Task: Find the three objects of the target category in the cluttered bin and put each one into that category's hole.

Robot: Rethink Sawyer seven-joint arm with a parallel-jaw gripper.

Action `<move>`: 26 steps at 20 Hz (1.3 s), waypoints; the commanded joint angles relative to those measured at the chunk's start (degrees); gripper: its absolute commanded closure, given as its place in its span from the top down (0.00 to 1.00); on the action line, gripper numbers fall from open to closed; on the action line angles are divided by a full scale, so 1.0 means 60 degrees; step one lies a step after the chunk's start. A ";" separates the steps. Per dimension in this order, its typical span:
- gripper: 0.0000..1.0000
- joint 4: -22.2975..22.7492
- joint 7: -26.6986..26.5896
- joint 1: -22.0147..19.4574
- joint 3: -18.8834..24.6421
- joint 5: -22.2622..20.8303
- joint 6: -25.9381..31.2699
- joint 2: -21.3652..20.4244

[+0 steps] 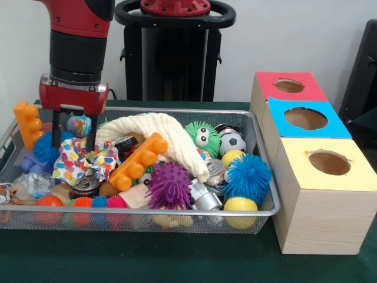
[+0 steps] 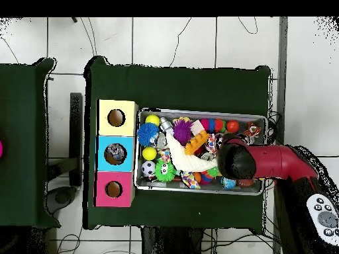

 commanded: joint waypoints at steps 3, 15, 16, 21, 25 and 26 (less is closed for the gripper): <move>1.00 -0.0860 -0.0543 -0.0160 -0.0135 -0.0875 -0.0071 0.0131; 1.00 -0.1023 -0.0688 -0.0328 -0.0074 -0.1355 -0.0121 0.0341; 1.00 -0.1107 -0.0625 -0.0290 -0.0058 -0.1329 -0.0081 0.0441; 1.00 -0.1194 -0.0980 -0.0496 0.0260 -0.0978 0.0556 0.1124; 1.00 -0.1489 -0.0852 -0.0344 0.0112 -0.0939 0.0866 0.1670; 1.00 -0.1557 -0.0803 -0.0269 0.0017 -0.0982 0.0927 0.1732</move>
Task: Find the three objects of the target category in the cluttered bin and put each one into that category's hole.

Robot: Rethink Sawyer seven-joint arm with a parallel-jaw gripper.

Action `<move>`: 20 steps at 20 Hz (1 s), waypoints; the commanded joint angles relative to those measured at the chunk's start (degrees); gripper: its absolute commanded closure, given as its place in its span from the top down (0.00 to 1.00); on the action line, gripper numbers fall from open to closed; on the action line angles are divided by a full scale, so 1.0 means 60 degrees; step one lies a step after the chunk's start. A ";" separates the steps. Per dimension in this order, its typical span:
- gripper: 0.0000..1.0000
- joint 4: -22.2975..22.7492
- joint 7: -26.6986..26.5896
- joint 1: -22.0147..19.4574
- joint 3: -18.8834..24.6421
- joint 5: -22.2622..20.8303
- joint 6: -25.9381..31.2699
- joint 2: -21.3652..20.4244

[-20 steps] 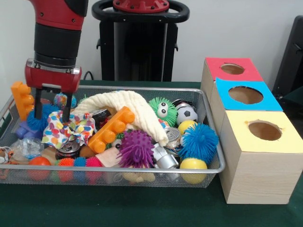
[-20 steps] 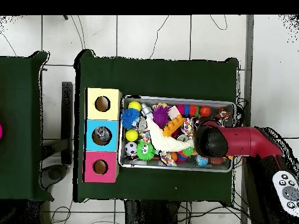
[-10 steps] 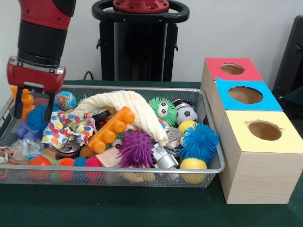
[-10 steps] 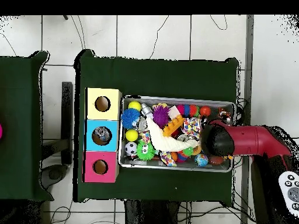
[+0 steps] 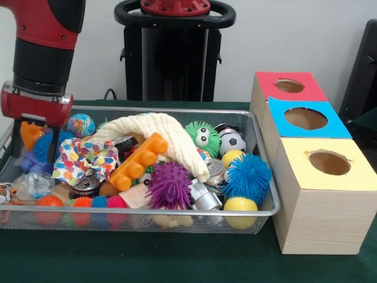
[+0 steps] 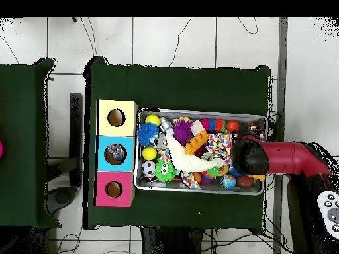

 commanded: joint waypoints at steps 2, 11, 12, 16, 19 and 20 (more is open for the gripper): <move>1.00 -0.0621 -0.0740 0.0083 -0.0011 -0.0316 0.0987 0.1320; 1.00 -0.0916 -0.0337 0.0483 -0.0705 -0.0451 0.1142 0.1343; 1.00 -0.1040 -0.0212 0.0646 -0.0949 -0.0512 0.1315 0.1352; 1.00 -0.1505 0.0262 0.1260 -0.1925 -0.0728 0.1800 0.1273; 1.00 -0.1594 0.0336 0.1479 -0.2282 -0.0691 0.1792 0.1202; 1.00 -0.1608 0.0360 0.1537 -0.2371 -0.0689 0.1787 0.1192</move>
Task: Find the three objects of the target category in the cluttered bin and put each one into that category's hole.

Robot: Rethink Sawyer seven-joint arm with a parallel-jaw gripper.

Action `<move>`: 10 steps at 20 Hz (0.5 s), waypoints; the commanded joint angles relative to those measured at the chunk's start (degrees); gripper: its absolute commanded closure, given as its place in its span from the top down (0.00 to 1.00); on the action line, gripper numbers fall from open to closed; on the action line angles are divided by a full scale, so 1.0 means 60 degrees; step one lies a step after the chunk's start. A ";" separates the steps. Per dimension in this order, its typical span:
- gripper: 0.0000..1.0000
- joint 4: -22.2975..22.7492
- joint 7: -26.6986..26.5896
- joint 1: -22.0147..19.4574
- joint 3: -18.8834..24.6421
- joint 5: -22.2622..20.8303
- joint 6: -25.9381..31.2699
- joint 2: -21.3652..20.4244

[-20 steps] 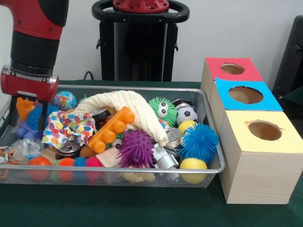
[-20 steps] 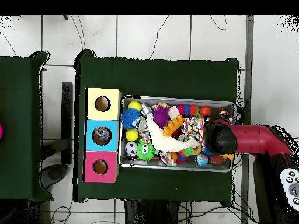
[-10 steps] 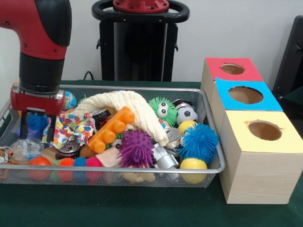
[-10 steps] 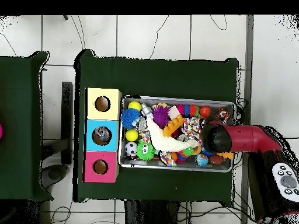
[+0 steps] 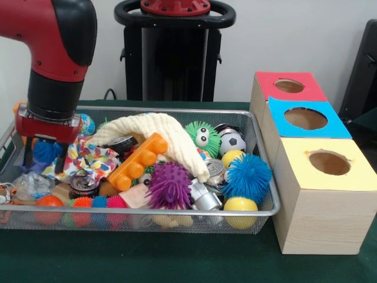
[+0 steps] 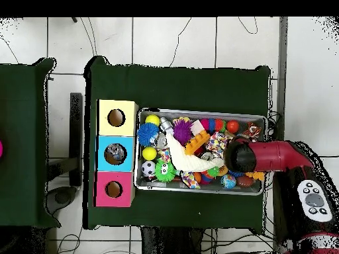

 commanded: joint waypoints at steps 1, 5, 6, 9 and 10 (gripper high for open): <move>1.00 -0.0833 0.0347 0.0529 -0.1083 -0.0570 0.1233 0.0073; 1.00 -0.0820 0.0218 0.0619 -0.1247 -0.0402 0.1132 0.0005; 1.00 -0.0771 0.0173 0.0597 -0.1228 -0.0358 0.0990 -0.0024; 1.00 -0.0342 -0.0211 0.0206 -0.0591 -0.0114 0.0112 -0.0110; 1.00 -0.0142 -0.0343 -0.0014 -0.0186 0.0005 -0.0267 -0.0071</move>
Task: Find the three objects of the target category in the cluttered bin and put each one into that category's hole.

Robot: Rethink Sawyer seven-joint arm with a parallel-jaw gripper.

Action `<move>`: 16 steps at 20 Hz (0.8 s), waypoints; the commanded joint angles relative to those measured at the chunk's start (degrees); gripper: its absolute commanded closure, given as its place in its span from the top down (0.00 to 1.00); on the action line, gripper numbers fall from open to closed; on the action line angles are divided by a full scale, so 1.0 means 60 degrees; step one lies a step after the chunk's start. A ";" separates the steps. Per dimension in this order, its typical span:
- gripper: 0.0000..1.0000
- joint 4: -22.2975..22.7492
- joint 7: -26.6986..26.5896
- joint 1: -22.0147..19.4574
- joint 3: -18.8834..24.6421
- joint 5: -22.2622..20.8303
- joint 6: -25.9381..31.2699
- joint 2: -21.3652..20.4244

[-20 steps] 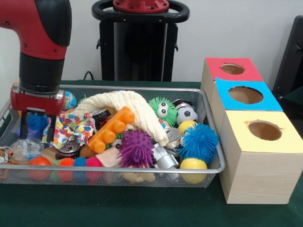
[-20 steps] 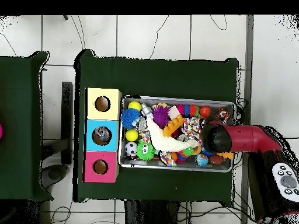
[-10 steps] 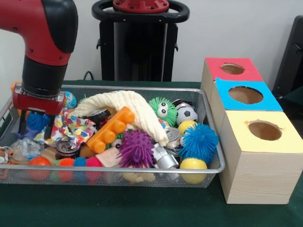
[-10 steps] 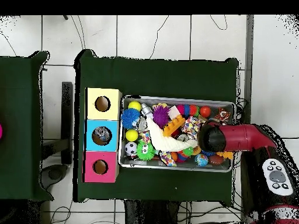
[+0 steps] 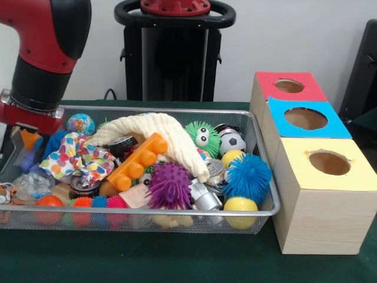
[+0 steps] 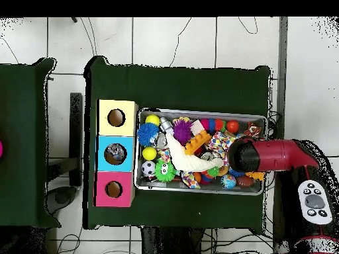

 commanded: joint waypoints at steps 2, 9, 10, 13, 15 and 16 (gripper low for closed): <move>1.00 0.0615 -0.0491 -0.0873 0.1309 0.0205 -0.0969 0.0130; 1.00 0.0973 -0.0560 -0.1484 0.2233 0.0163 -0.1592 0.0324; 1.00 0.0975 -0.0561 -0.1537 0.2293 0.0150 -0.1613 0.0369; 1.00 0.0728 -0.0536 -0.1522 0.2372 0.0116 -0.1564 0.0659; 1.00 0.0734 -0.0739 -0.1658 0.2615 0.0165 -0.1475 0.0769; 1.00 0.0739 -0.0728 -0.1681 0.2662 0.0146 -0.1507 0.0796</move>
